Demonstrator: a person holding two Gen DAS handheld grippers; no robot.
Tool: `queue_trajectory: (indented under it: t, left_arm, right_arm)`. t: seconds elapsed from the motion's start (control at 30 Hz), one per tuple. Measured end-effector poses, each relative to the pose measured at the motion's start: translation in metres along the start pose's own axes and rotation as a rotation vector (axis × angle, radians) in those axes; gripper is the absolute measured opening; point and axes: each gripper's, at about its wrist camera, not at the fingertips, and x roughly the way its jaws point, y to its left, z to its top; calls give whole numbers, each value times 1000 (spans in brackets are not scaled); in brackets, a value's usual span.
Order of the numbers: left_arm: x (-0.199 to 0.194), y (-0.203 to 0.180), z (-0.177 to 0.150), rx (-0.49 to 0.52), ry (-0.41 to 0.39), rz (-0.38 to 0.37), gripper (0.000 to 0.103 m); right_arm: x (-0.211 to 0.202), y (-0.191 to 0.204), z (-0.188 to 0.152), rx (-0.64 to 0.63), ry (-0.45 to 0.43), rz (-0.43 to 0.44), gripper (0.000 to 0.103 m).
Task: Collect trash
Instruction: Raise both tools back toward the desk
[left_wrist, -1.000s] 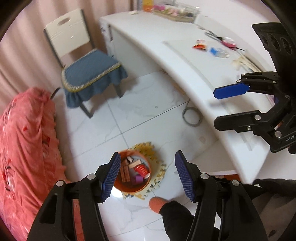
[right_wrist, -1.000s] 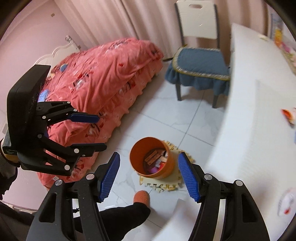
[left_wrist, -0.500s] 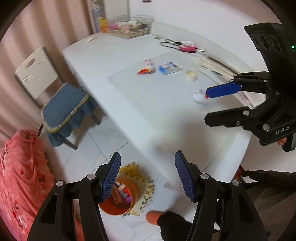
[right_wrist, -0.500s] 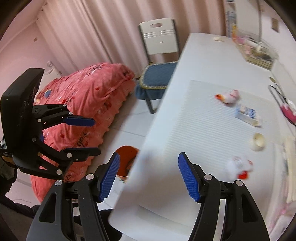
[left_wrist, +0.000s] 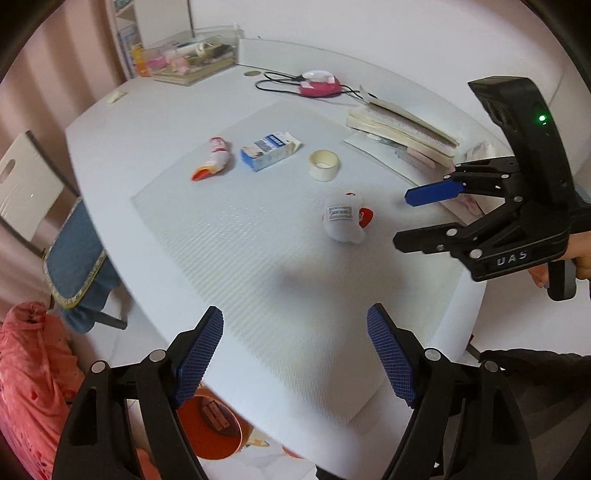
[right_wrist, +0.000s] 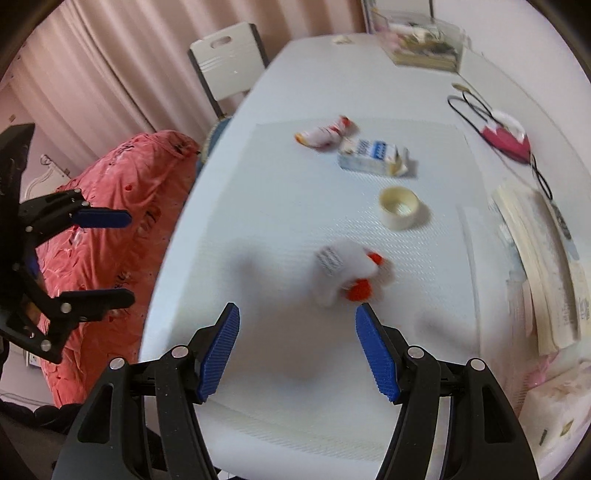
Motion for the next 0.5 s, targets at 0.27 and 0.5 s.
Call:
queue_trajectory:
  t: [0.27, 0.5]
  left_arm:
    - [36, -10, 24, 8, 33, -60, 80]
    - [83, -33, 57, 50, 55, -114, 80]
  right_arm:
    - [11, -25, 14, 34, -6, -3, 66]
    - [24, -59, 44, 70, -39, -38, 66]
